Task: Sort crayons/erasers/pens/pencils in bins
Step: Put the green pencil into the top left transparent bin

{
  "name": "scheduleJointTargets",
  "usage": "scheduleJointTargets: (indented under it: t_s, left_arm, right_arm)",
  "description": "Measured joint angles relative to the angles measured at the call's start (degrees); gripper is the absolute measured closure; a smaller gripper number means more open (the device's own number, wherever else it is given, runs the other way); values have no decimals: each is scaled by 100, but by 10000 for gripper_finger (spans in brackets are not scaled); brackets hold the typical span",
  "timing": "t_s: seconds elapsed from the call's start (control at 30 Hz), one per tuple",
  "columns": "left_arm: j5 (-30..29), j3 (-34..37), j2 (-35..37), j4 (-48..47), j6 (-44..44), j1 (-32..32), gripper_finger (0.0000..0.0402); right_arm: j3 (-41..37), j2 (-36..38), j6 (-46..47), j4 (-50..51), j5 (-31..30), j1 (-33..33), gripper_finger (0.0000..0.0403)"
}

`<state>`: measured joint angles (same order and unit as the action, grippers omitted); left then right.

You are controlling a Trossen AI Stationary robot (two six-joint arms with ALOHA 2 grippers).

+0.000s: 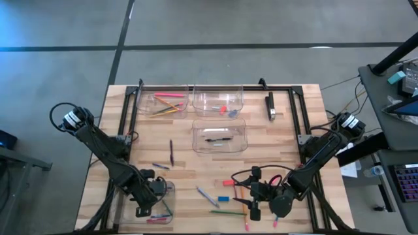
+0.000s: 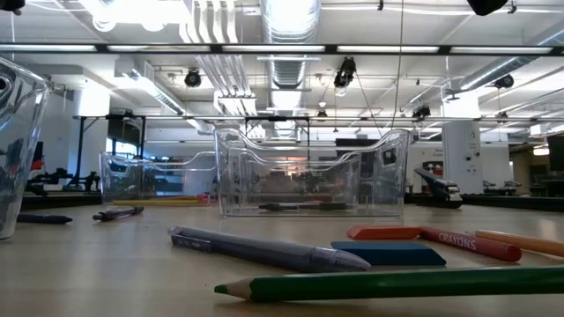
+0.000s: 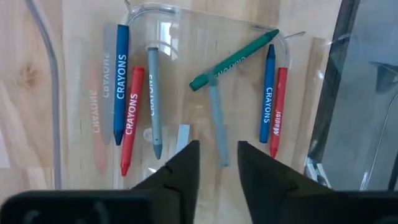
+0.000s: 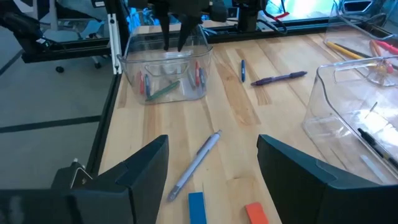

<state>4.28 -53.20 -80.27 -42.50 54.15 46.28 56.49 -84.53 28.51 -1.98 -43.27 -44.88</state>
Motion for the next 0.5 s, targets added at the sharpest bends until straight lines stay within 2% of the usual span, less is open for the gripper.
scheduleJointTargets:
  t_s: [0.17,0.27,0.33,0.43,0.5]
  left_arm:
    - [-188,-147,58,55,78,-28,261]
    - [-1056,-224,68,376,64,-28,255]
    - [-1413,-197,68,832,-237,-34,254]
    - [-1921,-174,68,1593,-1111,-80,254]
    - [-2486,-171,68,2342,-1840,-119,253]
  right_arm:
    - [0,0,89,116,-2,-26,170]
    - [0,0,1434,832,5,-21,170]
    - [0,-2,2445,1616,204,-9,170]
    - [-4,-105,3541,2754,599,-33,170]
    - [-20,-111,4230,3443,668,-144,170]
